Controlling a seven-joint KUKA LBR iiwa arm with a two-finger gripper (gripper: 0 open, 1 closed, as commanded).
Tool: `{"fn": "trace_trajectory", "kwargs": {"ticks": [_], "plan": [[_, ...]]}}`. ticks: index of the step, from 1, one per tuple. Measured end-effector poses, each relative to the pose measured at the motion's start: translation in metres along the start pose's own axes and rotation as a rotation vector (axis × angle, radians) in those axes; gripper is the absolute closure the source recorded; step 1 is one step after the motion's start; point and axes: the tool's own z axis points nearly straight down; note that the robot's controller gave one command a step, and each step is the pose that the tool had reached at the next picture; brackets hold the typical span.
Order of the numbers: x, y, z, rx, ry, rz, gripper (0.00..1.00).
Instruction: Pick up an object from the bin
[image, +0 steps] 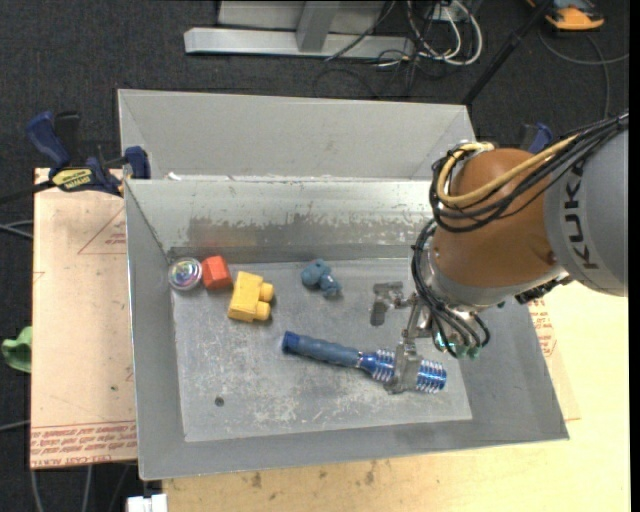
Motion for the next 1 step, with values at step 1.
{"fn": "trace_trajectory", "kwargs": {"ticks": [1], "plan": [[-0.0018,-0.0632,0.1293,0.001,-0.002,-0.087,0.00]]}}
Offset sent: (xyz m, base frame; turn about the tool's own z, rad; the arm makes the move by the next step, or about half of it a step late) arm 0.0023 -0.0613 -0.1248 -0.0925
